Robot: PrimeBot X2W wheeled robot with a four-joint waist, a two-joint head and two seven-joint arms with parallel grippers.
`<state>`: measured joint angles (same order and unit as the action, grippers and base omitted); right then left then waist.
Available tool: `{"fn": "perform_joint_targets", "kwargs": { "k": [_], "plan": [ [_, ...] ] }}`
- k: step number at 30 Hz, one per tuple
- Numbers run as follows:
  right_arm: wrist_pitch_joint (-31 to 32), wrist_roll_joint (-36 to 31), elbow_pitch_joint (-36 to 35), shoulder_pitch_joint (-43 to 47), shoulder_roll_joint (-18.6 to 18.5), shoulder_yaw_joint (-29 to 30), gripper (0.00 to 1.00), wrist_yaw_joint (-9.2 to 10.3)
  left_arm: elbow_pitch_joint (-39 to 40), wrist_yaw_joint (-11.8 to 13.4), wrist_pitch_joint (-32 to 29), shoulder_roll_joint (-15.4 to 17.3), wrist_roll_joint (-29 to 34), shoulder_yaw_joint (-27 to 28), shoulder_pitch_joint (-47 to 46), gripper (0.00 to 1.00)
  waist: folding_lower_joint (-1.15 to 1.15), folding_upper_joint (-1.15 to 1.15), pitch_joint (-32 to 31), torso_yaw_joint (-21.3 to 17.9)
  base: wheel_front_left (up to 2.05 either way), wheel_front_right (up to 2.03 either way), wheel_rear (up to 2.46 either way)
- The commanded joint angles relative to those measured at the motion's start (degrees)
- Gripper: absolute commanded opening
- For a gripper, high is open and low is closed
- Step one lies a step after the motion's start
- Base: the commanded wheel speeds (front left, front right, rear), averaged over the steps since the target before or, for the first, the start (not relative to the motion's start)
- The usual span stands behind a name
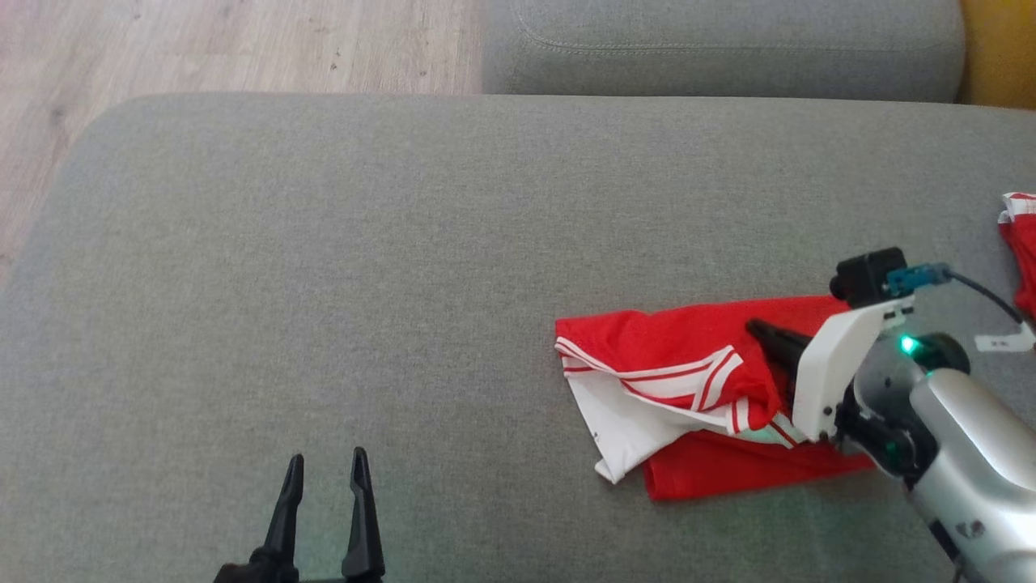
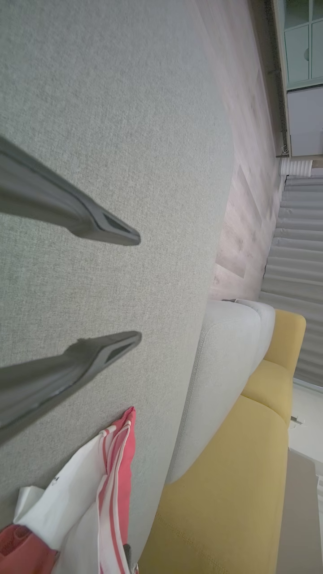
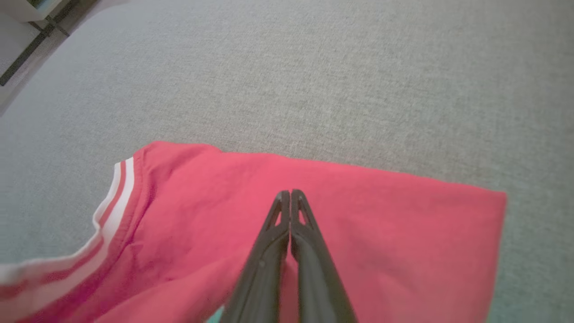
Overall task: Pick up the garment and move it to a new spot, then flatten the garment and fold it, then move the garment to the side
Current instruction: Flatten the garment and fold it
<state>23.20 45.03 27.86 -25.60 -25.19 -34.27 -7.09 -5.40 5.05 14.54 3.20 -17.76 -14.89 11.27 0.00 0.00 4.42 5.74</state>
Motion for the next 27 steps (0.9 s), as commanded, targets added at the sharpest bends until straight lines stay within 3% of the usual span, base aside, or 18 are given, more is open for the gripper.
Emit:
{"fn": "perform_joint_targets", "kwargs": {
  "k": [1,13,20,27],
  "plan": [
    [-0.1,1.5,-2.6,-0.7,-1.7,-1.5,0.0,-0.4,1.5,0.2,0.5,-0.3,-0.3,1.5,-0.6,1.0,0.0,0.0,-0.1,-0.1,0.0,0.0,0.0],
    [5.2,13.7,-13.7,3.9,-8.8,-14.7,0.0,-0.4,1.7,0.5,0.5,-0.3,-0.5,2.1,-0.1,1.0,0.0,0.0,-0.6,-1.9,0.0,0.0,0.0],
    [6.7,13.3,-16.9,7.5,-8.7,-21.4,0.0,-0.4,1.7,0.8,0.5,-0.3,-1.0,2.6,1.2,1.0,0.0,0.0,-2.3,-2.8,0.0,0.0,0.0],
    [0.6,9.6,-17.7,8.6,-7.7,-20.3,0.0,-0.4,2.3,1.1,0.5,-0.3,-1.0,3.7,2.7,1.0,0.0,0.0,-4.3,-4.3,0.0,0.0,0.0]
  ]
}}
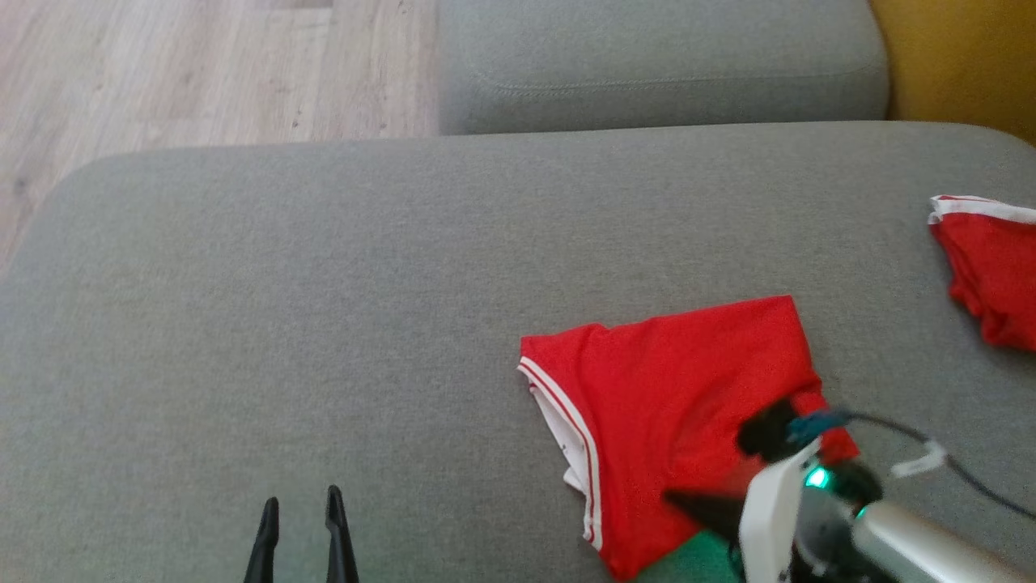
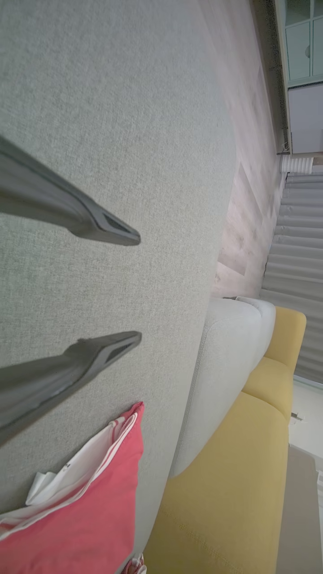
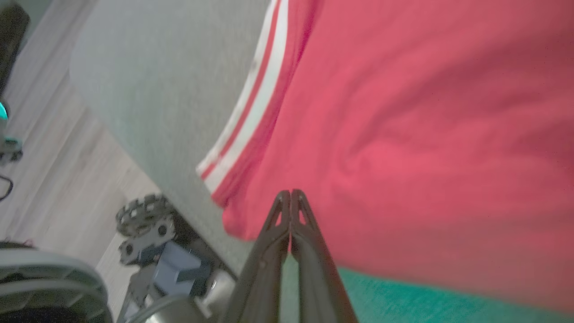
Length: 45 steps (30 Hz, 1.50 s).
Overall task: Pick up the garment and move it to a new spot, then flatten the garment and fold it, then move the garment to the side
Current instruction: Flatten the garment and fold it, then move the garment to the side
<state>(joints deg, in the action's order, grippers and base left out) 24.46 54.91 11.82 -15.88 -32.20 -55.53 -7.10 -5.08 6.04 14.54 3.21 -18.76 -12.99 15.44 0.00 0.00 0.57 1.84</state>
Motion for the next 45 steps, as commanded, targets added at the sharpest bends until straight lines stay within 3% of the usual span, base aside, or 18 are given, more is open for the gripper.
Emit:
{"fn": "perform_joint_targets", "kwargs": {
  "k": [1,4,5,6,7,8,11,19,24,29,35,41,45],
  "plan": [
    [-2.5,-1.6,-1.8,-1.2,-0.8,2.2,0.0,-0.39,2.1,0.1,0.5,-0.3,0.1,2.1,-1.3,1.0,0.0,0.0,-0.6,-0.7,0.0,0.0,0.0],
    [-7.7,-5.4,-2.3,-0.4,-1.1,7.5,0.0,-0.39,2.6,-0.1,0.5,-0.3,0.8,3.5,-1.0,1.0,0.0,0.0,-1.2,-1.7,0.0,0.0,0.0],
    [-9.6,-6.8,-2.3,0.1,-1.2,10.0,0.19,-0.39,2.8,-0.3,0.5,-0.3,1.0,4.0,-1.0,1.0,0.0,0.0,-1.3,-2.0,0.0,0.0,0.0],
    [-11.4,-8.4,-2.3,0.8,-1.1,12.8,0.46,-0.39,3.0,-0.4,0.5,-0.3,1.3,4.4,-1.0,1.0,0.0,0.0,-1.5,-2.3,0.0,0.0,0.0],
    [-13.1,-10.2,-2.3,1.6,-1.0,15.6,0.94,-0.39,3.2,-0.6,0.5,-0.3,1.6,4.9,-1.1,1.0,0.0,0.0,-1.7,-2.6,0.0,0.0,0.0],
    [-14.7,-12.2,-2.3,2.6,-0.7,18.5,1.0,-0.39,3.3,-0.8,0.5,-0.3,1.9,5.3,-1.1,1.0,0.0,0.0,-1.9,-2.9,0.0,0.0,0.0],
    [-18.9,-17.8,-2.4,6.1,1.3,28.0,1.0,-0.39,3.5,-1.3,0.5,-0.3,2.7,6.7,-1.0,1.0,0.0,0.0,-2.4,-3.9,0.0,0.0,0.0],
    [-28.7,-34.6,-1.3,16.1,11.8,48.9,1.0,-0.39,3.0,-3.2,0.5,-0.3,4.1,9.5,0.0,1.0,0.0,0.0,-3.3,-5.6,0.0,0.0,0.0],
    [-30.3,-39.5,-0.4,19.8,17.4,53.5,1.0,-0.39,3.4,-3.7,0.5,-0.3,4.4,10.5,1.0,1.0,0.0,0.0,-3.4,-5.7,0.0,0.0,0.0],
    [-29.1,-40.9,-1.4,19.4,19.3,54.0,1.0,-0.39,3.7,-3.9,0.5,-0.3,4.5,10.8,1.5,1.0,0.0,0.0,-3.2,-5.5,0.0,0.0,0.0],
    [-21.1,-39.0,-1.5,12.7,19.9,50.4,1.0,-0.39,3.9,-3.8,0.5,-0.3,4.4,10.8,1.3,1.0,0.0,0.0,-2.2,-6.0,0.0,0.0,0.0],
    [-2.1,-35.9,6.1,5.7,21.8,50.7,1.0,-0.39,3.5,-4.1,0.5,-0.3,4.7,10.2,0.1,1.0,0.0,0.0,-1.6,-5.2,0.0,0.0,0.0],
    [4.8,-35.7,9.4,4.0,21.6,49.7,1.0,-0.39,3.3,-4.0,0.5,-0.3,4.5,9.8,-0.5,1.0,0.0,0.0,-1.4,-4.4,0.0,0.0,0.0]
  ]
}}
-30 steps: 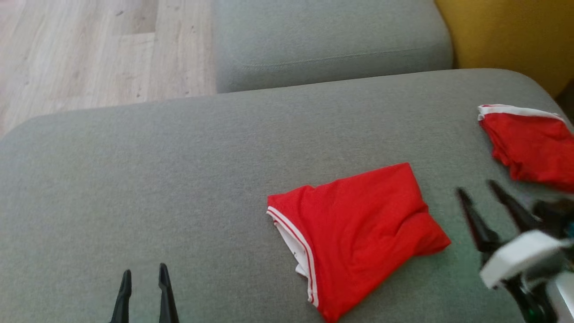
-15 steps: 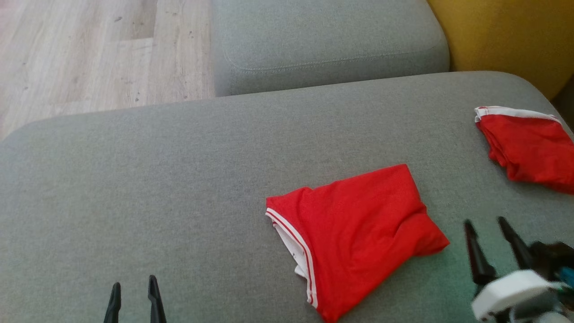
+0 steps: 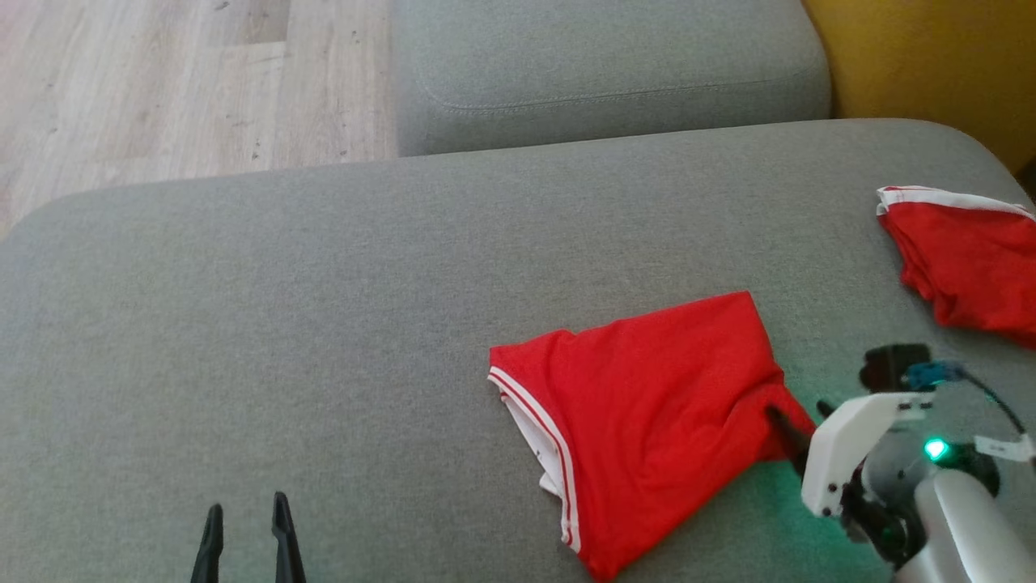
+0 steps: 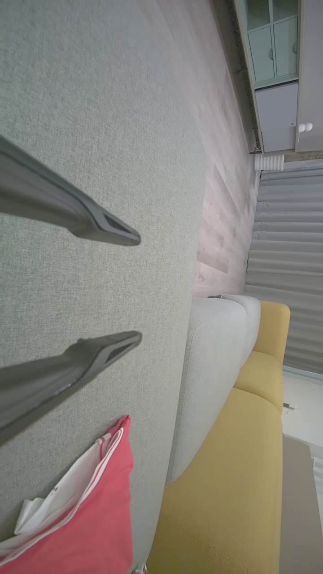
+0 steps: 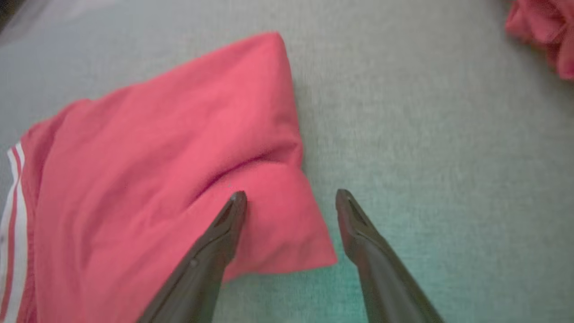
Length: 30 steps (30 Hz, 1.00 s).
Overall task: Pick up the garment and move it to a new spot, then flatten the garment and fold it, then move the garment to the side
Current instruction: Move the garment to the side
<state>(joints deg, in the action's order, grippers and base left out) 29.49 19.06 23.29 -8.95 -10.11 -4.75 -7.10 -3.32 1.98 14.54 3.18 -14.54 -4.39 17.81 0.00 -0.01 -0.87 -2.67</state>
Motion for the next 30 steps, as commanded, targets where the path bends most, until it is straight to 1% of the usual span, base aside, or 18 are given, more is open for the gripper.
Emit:
{"fn": "perform_joint_targets", "kwargs": {
  "k": [1,11,13,14,18,21,26,28,30],
  "plan": [
    [0.7,0.5,-1.5,-3.1,-0.3,-1.3,1.0,-0.39,1.5,0.1,0.5,-0.3,0.2,1.1,-2.8,1.0,0.0,0.01,0.1,0.2,0.0,0.0,0.0],
    [2.5,1.9,7.4,-8.1,2.0,-1.3,1.0,-0.39,0.9,0.1,0.5,-0.3,0.4,0.7,-3.2,1.0,0.0,0.01,0.8,-0.3,0.0,0.0,0.0],
    [3.1,2.6,9.0,-9.1,2.3,-1.5,0.2,-0.39,0.9,0.1,0.5,-0.3,0.5,0.7,-3.5,1.0,0.0,0.01,0.9,-0.6,0.0,0.0,0.0],
    [3.3,3.1,9.6,-9.6,2.4,-1.9,0.0,-0.39,0.9,0.1,0.5,-0.3,0.4,0.6,-3.6,1.0,0.0,0.01,0.9,-0.8,0.0,0.0,0.0],
    [3.4,5.9,10.8,-11.4,1.7,-3.4,0.0,-0.39,0.9,0.4,0.5,-0.3,0.0,0.4,-4.0,1.0,0.0,0.01,1.2,-1.8,0.0,0.0,0.0],
    [2.0,6.7,10.7,-13.3,-0.1,-4.0,0.0,-0.39,1.1,0.7,0.5,-0.3,-0.4,0.3,-4.1,1.0,0.0,0.01,1.4,-2.9,0.0,0.0,0.0],
    [-1.5,5.0,9.6,-17.3,-3.9,-4.5,0.0,-0.39,1.3,0.9,0.5,-0.3,-0.7,0.4,-4.2,1.0,0.0,0.01,1.8,-5.4,0.0,0.0,0.0],
    [-3.4,3.6,8.6,-19.0,-5.4,-5.7,0.0,-0.39,1.3,0.9,0.5,-0.3,-0.8,0.3,-4.4,1.0,0.0,0.01,2.0,-6.5,0.0,0.0,0.0],
    [-5.0,2.9,7.7,-20.5,-6.0,-7.3,0.0,-0.39,1.3,0.9,0.5,-0.3,-0.9,0.2,-4.7,1.0,0.0,0.01,2.3,-7.7,0.0,0.0,0.0]
  ]
}}
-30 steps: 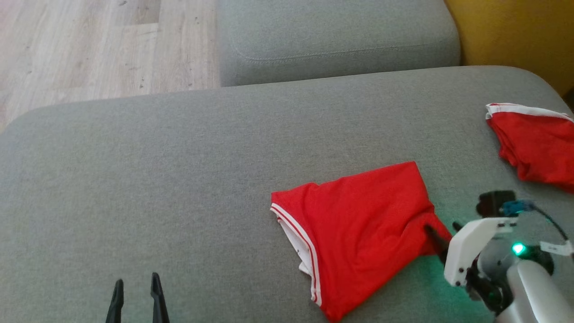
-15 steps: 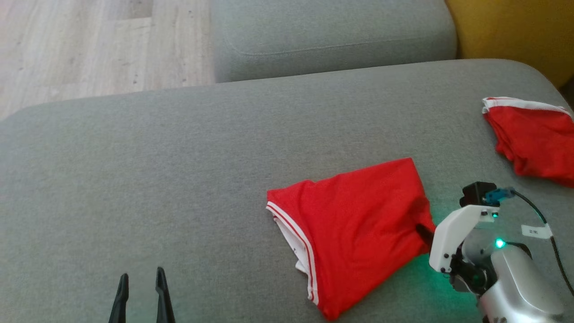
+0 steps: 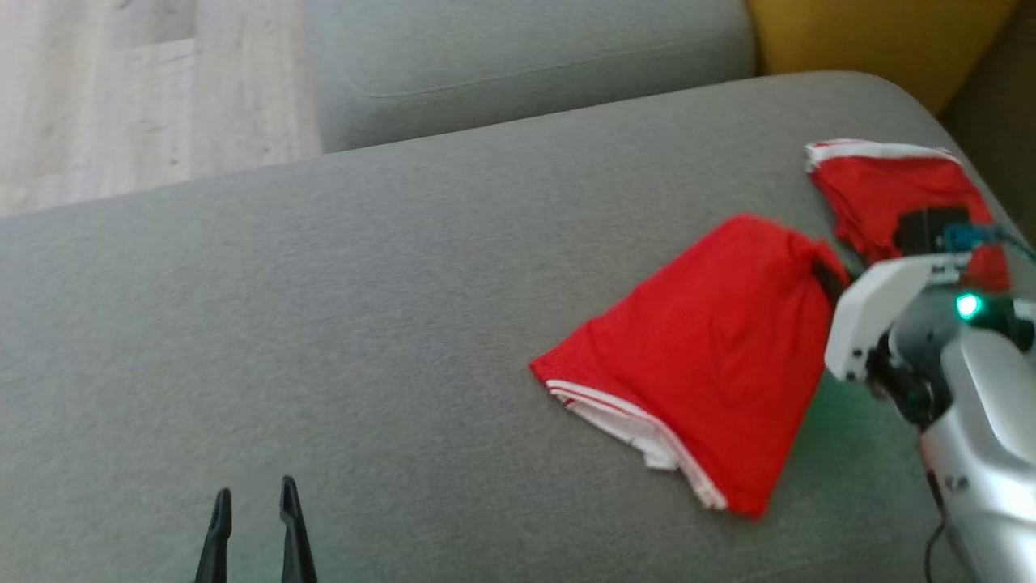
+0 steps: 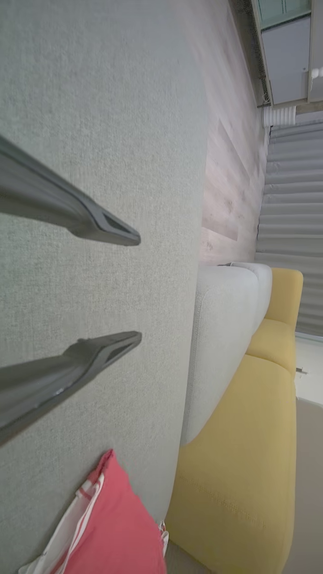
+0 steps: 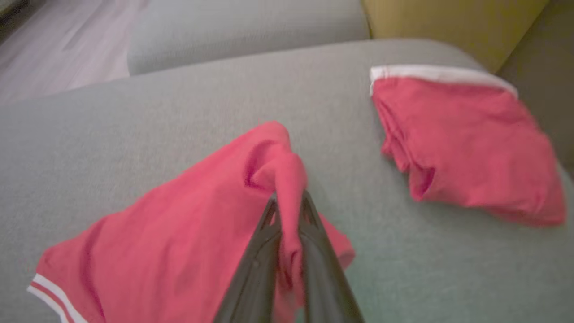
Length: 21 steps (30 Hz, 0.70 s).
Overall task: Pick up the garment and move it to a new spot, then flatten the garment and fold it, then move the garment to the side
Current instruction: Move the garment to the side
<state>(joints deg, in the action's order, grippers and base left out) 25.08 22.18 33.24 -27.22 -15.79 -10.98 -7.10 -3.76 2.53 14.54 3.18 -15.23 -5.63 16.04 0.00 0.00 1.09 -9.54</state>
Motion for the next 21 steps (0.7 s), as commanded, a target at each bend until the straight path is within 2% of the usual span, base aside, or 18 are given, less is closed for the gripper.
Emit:
{"fn": "perform_joint_targets", "kwargs": {
  "k": [1,6,12,15,21],
  "plan": [
    [-1.1,-0.4,-2.4,-3.0,-0.5,-1.7,0.0,-0.39,1.7,0.3,0.5,-0.3,-0.2,1.4,-3.2,1.0,0.0,0.0,0.6,-1.2,0.0,0.0,0.0],
    [-2.3,-2.1,-1.1,-7.1,-1.9,-5.5,0.0,-0.39,1.3,0.2,0.5,-0.3,-0.3,0.1,-5.5,1.0,0.0,0.0,2.1,-1.5,0.0,0.0,0.0],
    [-3.0,-2.8,1.9,-12.3,-3.6,-6.6,0.0,-0.39,1.1,0.0,0.5,-0.3,-0.1,-1.0,-7.5,1.0,0.0,0.0,4.2,0.4,0.0,0.0,0.0],
    [-4.5,-3.2,4.1,-15.4,-5.0,-5.6,0.0,-0.39,0.9,-0.1,0.5,-0.3,0.0,-1.1,-8.3,1.0,0.0,0.0,5.8,1.5,0.0,0.0,0.0],
    [-7.9,-5.5,10.2,-20.3,-7.2,0.4,0.0,-0.39,0.8,-0.3,0.5,-0.3,0.6,-0.9,-9.1,1.0,0.0,0.0,8.2,2.2,0.0,0.0,0.0]
  ]
}}
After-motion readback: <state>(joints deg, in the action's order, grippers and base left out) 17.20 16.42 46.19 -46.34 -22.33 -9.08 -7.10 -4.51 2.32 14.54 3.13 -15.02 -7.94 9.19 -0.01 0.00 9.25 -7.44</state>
